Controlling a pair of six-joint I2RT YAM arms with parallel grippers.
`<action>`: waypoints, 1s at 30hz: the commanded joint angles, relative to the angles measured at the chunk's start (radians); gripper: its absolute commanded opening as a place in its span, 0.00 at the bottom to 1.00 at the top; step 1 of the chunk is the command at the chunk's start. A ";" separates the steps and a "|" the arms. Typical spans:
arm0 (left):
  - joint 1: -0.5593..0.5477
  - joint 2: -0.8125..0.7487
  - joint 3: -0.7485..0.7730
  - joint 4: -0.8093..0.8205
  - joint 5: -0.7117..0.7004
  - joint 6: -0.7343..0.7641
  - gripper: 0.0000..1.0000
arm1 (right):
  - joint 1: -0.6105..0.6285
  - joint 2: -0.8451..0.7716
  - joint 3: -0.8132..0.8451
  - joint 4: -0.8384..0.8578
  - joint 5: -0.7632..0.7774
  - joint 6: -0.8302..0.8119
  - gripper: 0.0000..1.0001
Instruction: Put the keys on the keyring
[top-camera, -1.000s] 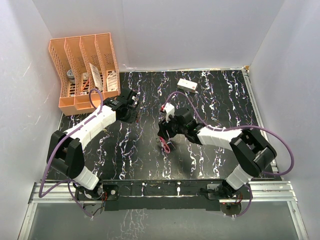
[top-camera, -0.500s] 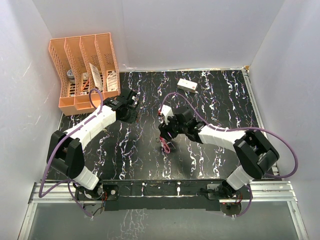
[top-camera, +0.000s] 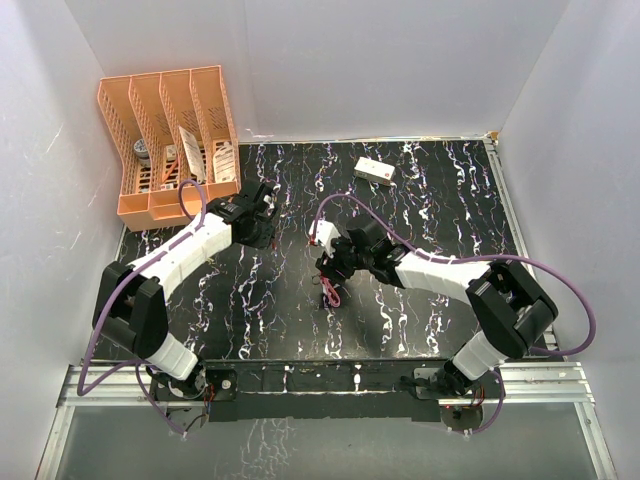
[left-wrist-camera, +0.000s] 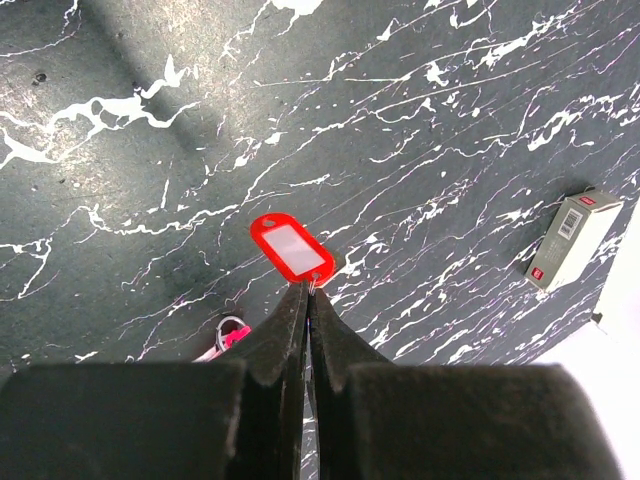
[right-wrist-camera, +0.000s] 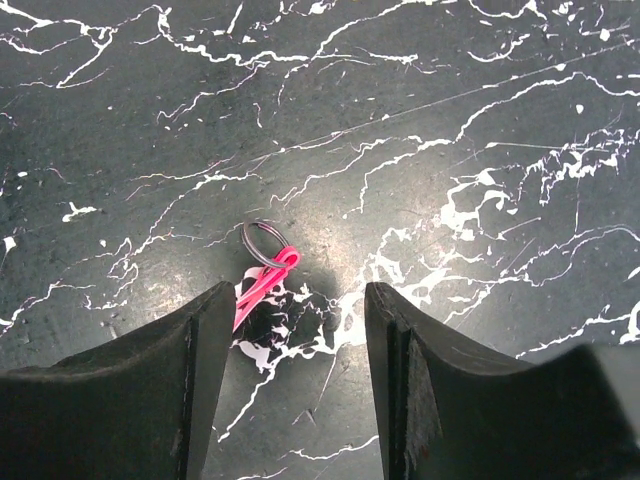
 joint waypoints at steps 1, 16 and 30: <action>0.005 -0.057 -0.008 -0.004 0.008 0.011 0.00 | 0.012 0.014 0.010 0.071 -0.034 -0.061 0.52; 0.005 -0.051 -0.003 0.000 0.010 0.014 0.00 | 0.042 0.099 0.051 0.076 -0.047 -0.121 0.51; 0.006 -0.052 -0.005 0.001 0.007 0.014 0.00 | 0.043 0.157 0.077 0.115 -0.031 -0.144 0.51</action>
